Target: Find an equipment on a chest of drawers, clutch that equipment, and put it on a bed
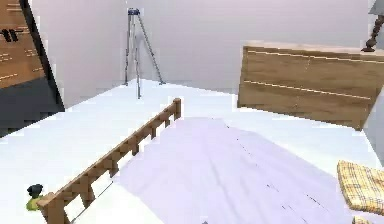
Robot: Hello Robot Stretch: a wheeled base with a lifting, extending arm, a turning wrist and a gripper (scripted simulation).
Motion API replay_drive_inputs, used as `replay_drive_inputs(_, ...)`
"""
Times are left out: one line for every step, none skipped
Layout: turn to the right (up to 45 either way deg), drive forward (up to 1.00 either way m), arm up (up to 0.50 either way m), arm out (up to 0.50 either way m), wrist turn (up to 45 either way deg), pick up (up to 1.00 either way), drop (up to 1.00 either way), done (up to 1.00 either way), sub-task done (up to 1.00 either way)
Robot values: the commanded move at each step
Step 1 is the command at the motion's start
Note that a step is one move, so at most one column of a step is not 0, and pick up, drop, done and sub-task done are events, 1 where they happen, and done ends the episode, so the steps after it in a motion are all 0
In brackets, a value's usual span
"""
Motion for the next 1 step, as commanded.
replay_drive_inputs(-33.0,0.00,0.00,0.00,0.0,0.00,0.00,0.00,0.00)
